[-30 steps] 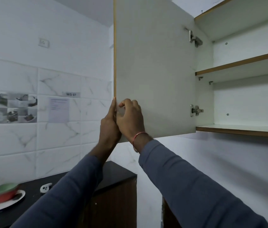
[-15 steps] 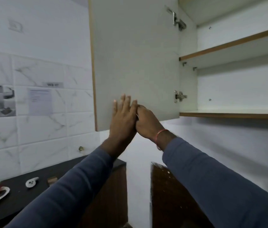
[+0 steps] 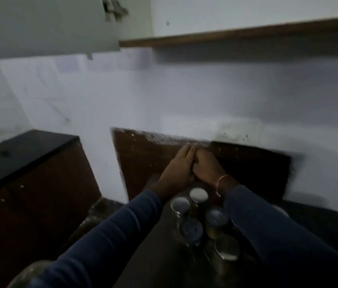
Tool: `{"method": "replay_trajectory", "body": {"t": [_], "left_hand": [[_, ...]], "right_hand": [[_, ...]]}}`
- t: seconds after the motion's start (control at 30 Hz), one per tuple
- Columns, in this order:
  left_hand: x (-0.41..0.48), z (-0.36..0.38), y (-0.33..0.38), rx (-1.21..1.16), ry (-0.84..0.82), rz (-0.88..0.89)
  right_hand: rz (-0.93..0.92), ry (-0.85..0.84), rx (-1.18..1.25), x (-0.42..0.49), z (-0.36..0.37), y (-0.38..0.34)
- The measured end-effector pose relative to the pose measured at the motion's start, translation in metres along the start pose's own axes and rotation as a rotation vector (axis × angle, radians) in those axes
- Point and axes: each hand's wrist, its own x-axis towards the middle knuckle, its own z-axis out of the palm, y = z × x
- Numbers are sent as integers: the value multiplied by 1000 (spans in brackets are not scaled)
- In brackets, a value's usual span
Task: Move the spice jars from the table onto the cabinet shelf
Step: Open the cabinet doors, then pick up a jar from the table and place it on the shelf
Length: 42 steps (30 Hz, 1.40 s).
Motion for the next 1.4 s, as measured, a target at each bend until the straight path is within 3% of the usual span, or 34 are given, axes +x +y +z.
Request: {"method": "replay_trajectory", "body": {"t": [0.13,0.23,0.47,0.77,0.87,0.97,1.07,1.23,1.4], "left_hand": [[-36,100,20,-87,-131,4],[-69,147,17,-24,-232,-13],[-108,200,13,45,-494,-78],[-118,187,11,-64,-311,-170],[-123,178,-9,43,-205,-263],[-123,168,-33,138,-269,-257],[-119,163,-47,-43,-271,-310],[-120,154,-57,-137,-267,-310],[-113,153,-70,-250,-242,-380]], "right_hand": [[149,-24,17,-58,19,98],[213,5,-34,-107,42,148],[332,-149,-38,-173,98,186],[296,-137,58,-169,117,198],[201,-135,-130,-158,116,195],[93,-62,-264,-144,118,176],[35,-91,-244,-139,134,147],[83,-263,-258,-143,161,128],[139,-256,-307,-136,160,122]]}}
